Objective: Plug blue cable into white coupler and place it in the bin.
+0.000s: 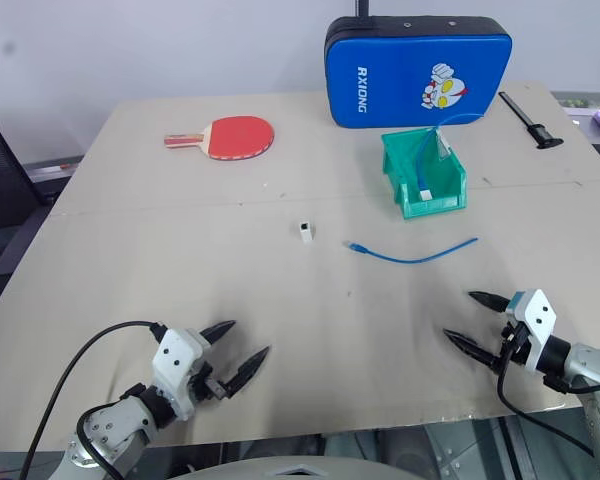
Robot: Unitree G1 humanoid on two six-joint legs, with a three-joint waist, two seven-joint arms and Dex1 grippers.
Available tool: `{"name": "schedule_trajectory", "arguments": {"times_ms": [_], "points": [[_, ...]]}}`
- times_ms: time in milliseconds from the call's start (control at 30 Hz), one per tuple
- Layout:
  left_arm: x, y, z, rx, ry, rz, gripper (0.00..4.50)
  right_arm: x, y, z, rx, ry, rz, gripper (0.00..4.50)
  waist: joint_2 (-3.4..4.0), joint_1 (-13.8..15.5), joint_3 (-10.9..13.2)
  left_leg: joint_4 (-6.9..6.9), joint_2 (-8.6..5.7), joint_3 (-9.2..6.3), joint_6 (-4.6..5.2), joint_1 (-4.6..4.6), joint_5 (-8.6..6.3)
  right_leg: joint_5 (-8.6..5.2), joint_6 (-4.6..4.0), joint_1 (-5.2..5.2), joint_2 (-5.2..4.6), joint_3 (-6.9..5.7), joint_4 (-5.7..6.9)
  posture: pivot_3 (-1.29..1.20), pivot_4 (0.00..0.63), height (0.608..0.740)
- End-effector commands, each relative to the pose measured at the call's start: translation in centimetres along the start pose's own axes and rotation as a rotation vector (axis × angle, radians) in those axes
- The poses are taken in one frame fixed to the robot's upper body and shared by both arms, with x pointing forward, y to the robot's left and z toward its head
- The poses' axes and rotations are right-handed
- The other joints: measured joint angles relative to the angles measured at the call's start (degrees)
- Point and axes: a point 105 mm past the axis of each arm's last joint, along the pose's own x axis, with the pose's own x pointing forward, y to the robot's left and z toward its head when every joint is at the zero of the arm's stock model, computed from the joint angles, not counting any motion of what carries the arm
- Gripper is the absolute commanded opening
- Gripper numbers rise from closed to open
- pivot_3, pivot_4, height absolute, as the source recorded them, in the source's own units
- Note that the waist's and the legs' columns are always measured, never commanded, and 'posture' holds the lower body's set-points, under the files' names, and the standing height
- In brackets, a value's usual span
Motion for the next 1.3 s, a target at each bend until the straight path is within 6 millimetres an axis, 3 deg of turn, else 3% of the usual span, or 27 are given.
{"name": "schedule_trajectory", "arguments": {"times_ms": [33, 800, 933, 1300], "points": [[-0.3, 0.3, 0.3, 0.013, -0.010, 0.003, 4.28, -0.5, -0.3, 0.8, -0.026, -0.017, -0.012, 4.50, 0.00, 0.00, 0.00, 0.00, 0.00, 0.00, 0.00, 0.00, 0.00, 0.00, 0.00, 0.00, 0.00, 0.00, 0.00, 0.00, 0.150, 0.740], [-0.2, 0.5, 0.2, 0.029, -0.028, -0.033, 4.28, -0.6, -0.3, 1.0, -0.026, -0.010, -0.019, 4.50, 0.00, 0.01, 0.00, 0.00, 0.00, 0.00, 0.00, 0.00, 0.00, 0.00, 0.00, 0.00, 0.00, 0.00, 0.00, 0.00, 0.150, 0.740], [0.0, 1.6, 3.1, 0.013, -0.084, -0.153, 4.28, 2.1, -1.4, 3.5, -0.043, -0.052, -0.091, 4.50, -0.03, -0.18, 0.03, 0.01, 0.01, 0.00, 0.00, 0.02, 0.00, 0.00, 0.00, -0.02, 0.01, 0.00, 0.11, 0.00, 0.150, 0.740], [-1.9, 5.7, 10.1, 0.190, -0.100, -0.422, 4.28, 12.2, -0.7, 8.0, -0.094, -0.029, 0.081, 4.50, -0.13, -0.76, 0.13, 0.06, -0.01, -0.11, -0.01, -0.09, 0.01, 0.00, -0.02, -0.15, 0.05, -0.21, -0.06, 0.00, 0.150, 0.740]]}}
